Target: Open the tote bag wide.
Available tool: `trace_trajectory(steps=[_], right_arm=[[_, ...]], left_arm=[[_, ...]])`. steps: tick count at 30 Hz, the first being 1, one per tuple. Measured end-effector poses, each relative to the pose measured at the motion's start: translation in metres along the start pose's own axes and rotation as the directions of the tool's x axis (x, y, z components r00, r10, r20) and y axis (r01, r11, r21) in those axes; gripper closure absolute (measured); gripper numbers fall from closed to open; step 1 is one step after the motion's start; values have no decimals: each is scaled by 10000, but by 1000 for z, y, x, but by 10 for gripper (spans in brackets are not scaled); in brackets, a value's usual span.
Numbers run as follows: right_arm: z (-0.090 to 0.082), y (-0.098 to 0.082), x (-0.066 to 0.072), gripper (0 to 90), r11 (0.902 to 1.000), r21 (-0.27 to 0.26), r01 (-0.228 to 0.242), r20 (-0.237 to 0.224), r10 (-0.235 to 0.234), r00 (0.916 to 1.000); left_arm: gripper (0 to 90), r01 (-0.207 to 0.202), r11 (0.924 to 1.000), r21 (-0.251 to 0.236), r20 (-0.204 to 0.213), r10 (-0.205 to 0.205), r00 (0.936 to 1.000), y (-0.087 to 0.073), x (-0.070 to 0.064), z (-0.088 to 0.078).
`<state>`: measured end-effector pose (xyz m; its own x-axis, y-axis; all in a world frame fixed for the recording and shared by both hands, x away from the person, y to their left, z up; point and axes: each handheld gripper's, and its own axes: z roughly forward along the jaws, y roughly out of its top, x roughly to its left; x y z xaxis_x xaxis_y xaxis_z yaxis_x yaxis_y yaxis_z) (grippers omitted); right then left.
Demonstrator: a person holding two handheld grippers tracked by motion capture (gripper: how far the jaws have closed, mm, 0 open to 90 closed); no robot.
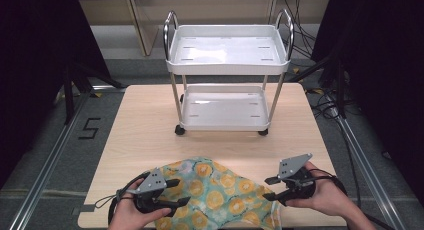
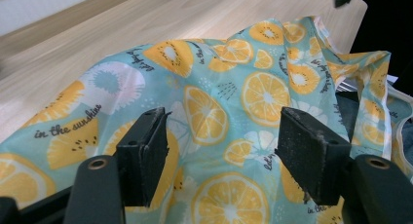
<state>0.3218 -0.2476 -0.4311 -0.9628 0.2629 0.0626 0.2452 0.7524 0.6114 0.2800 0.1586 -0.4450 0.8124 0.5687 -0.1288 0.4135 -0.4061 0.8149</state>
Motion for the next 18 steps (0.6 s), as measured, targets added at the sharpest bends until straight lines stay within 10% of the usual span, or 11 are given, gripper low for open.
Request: trace_trajectory(steps=[15, 18], right_arm=[[15, -4, 24, 387, 9596, 1750, 2205, -1485, -1956, 9694], [19, -4, 27, 395, 9600, 1945, 2015, -1023, -1845, 9775]], left_arm=[[342, -84, 9998, -166, 23, 85, 10000, 1, -2, -2], [340, 80, 9997, -245, 86, -78, 9999, 0, -2, -1]])
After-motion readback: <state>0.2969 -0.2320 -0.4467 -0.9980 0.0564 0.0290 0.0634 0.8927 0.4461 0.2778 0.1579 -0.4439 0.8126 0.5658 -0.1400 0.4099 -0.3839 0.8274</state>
